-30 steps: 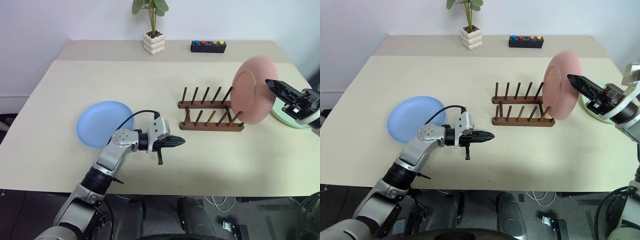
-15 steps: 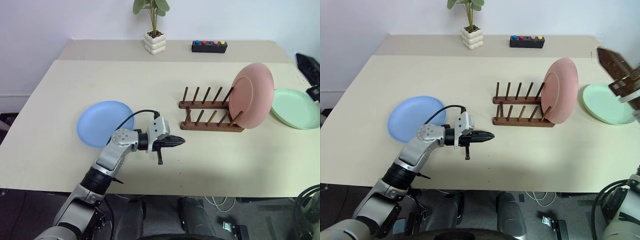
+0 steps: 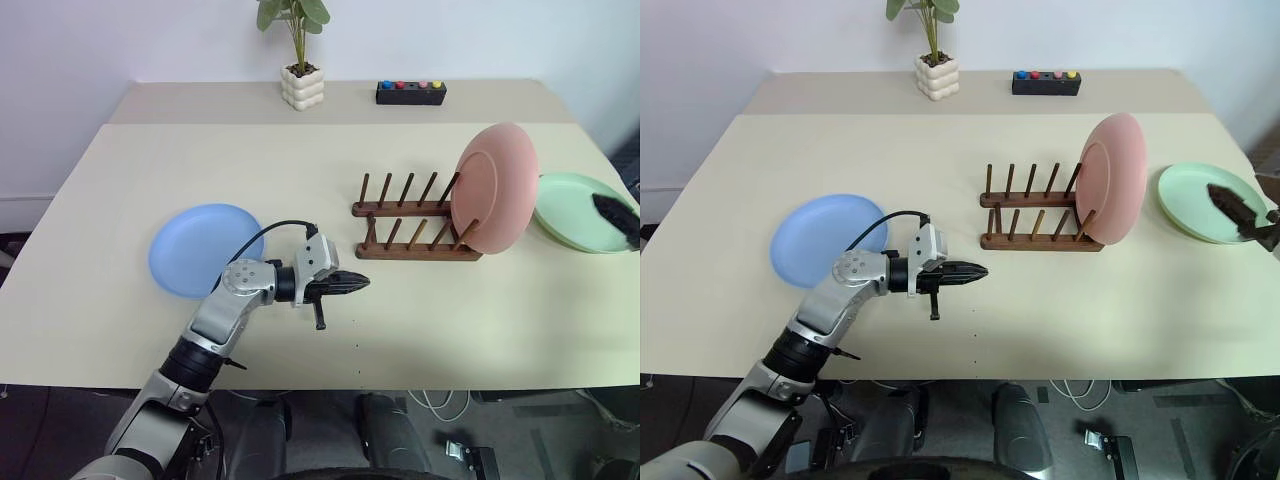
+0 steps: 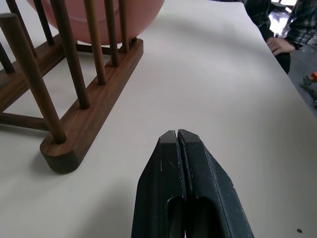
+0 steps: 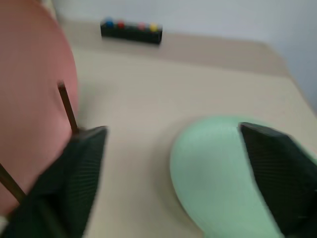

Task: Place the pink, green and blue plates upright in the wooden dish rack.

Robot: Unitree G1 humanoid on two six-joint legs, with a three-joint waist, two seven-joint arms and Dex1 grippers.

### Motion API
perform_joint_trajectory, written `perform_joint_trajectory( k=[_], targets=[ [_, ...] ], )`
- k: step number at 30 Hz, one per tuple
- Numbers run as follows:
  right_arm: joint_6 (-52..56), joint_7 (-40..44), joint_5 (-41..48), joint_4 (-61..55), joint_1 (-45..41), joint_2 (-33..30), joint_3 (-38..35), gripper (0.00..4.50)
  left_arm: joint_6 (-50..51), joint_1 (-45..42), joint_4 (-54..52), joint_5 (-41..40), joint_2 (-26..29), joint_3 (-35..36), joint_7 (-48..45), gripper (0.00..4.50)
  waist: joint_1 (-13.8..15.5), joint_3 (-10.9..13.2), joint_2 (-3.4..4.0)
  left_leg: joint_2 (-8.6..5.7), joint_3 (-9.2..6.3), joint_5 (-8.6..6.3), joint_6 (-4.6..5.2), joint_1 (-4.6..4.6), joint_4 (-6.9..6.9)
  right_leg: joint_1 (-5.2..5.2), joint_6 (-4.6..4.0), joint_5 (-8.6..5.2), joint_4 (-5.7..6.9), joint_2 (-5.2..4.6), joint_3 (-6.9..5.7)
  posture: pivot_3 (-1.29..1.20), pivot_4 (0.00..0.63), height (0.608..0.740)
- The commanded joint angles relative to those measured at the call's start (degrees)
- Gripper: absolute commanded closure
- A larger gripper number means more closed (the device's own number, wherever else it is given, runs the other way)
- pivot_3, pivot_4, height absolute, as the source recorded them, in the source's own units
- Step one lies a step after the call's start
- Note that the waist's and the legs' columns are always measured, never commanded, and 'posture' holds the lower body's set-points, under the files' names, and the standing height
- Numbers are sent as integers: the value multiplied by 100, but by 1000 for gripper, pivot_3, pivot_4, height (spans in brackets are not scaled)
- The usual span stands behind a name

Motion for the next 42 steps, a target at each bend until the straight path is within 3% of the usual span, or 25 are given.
perform_joint_trajectory(
  k=[1,9,17,20,27,36,42],
  targets=[
    [-651,24,-837,499,-137,-188,665,20,-66,-86,-127,-76,-16,60,-69,4500,-4,0,-1,0,0,0,0,0,0,0,0,0,0,0,0,0,150,730],
    [-1544,-208,-1901,2299,-1468,76,1833,20,38,-39,-342,-208,15,168,-91,4500,-97,3,6,0,1,0,0,2,-5,0,18,10,0,-1,1,0,150,730],
    [-2210,-539,-2683,3953,-2495,333,2499,20,85,-14,-556,-208,49,192,63,4500,-94,3,6,-1,2,0,0,2,-4,0,18,10,0,-1,2,0,150,730],
    [-2356,-730,-2829,4403,-2717,395,2565,897,98,-7,-637,-181,55,172,125,4500,-91,3,6,-1,2,0,0,2,-4,0,18,10,-1,-2,3,0,150,730],
    [-2563,-868,-2857,4680,-2706,455,2503,4429,221,52,-716,-234,51,175,203,4500,-100,3,5,-1,1,0,0,3,-5,1,18,10,-1,-1,3,0,150,730],
    [-3379,-1337,-3061,4101,-2222,236,2513,4429,171,46,-671,-225,25,162,188,4500,-94,3,-1,-2,0,0,0,5,-4,5,18,10,-1,-1,3,0,150,730],
    [-3650,-2461,-2900,1961,-1671,-192,1660,4429,132,60,-626,-215,20,191,213,4500,-106,9,43,-5,5,0,0,1,-4,-2,19,10,0,-4,10,0,150,730]
  ],
)
